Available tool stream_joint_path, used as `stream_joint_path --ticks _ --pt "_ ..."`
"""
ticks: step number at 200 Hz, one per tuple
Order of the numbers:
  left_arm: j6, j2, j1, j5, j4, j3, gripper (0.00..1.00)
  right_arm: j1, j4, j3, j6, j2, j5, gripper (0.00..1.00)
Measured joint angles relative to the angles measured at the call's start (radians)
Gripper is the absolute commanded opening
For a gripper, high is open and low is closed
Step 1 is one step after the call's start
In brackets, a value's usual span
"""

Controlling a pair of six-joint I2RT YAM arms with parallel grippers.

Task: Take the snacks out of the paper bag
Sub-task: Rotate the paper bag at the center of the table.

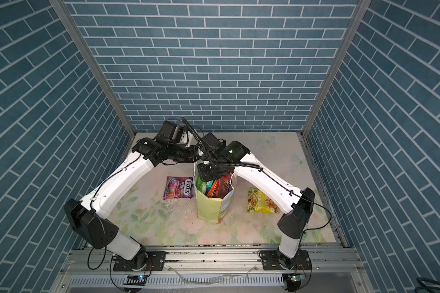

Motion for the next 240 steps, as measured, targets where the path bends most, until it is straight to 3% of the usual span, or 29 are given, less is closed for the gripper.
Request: stream_joint_path --ticks 45,101,186,240 --pt "-0.002 0.004 0.0 0.019 -0.002 0.006 0.23 -0.031 0.094 -0.05 0.052 -0.018 0.039 0.29" --pt "-0.009 -0.078 -0.001 0.021 -0.006 -0.027 0.24 -0.037 0.175 -0.091 0.085 -0.019 0.034 0.29" --pt "-0.01 -0.095 -0.002 0.018 -0.035 -0.049 0.25 -0.035 0.193 -0.092 0.085 0.027 0.065 0.29" --pt "0.024 -0.167 -0.002 -0.045 -0.158 -0.051 0.44 -0.034 0.159 -0.115 0.081 -0.007 0.079 0.29"
